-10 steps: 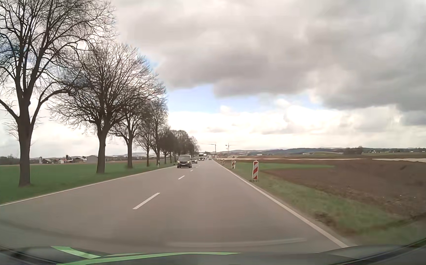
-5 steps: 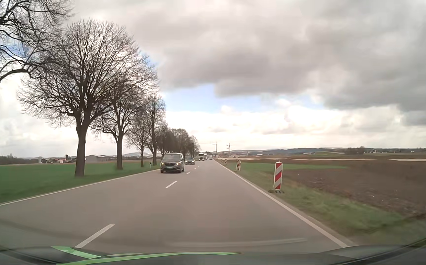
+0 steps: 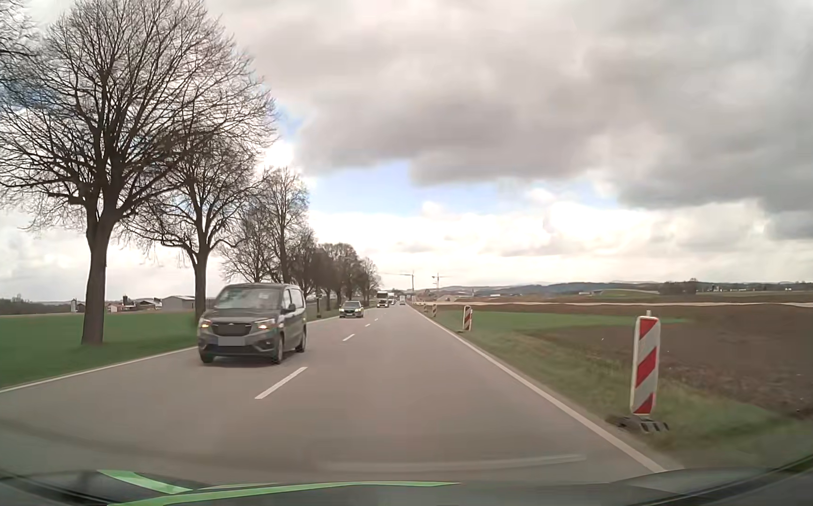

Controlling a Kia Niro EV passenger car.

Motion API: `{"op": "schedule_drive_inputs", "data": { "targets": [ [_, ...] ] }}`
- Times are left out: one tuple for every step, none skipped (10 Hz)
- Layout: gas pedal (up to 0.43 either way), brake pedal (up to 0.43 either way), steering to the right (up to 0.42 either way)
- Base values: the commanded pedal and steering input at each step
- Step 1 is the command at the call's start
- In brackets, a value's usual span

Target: Follow the waypoints while adhering to traffic rules and regulations

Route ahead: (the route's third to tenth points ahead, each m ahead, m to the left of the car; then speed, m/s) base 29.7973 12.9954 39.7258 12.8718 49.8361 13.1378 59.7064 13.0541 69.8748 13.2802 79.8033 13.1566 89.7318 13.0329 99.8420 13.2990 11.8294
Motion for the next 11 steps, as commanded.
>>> {"op": "schedule_drive_inputs", "data": {
  "targets": [
    [0.087,0.0,-0.001],
    [0.087,0.0,-0.001],
    [0.087,0.0,-0.001],
    [0.087,0.0,-0.001],
    [0.087,0.0,-0.001],
    [0.087,0.0,0.0],
    [0.087,0.0,-0.001],
    [0.087,0.0,0.0],
    [0.087,0.0,-0.001],
    [0.087,0.0,-0.001],
    [0.087,0.0,-0.001]
  ]
}}
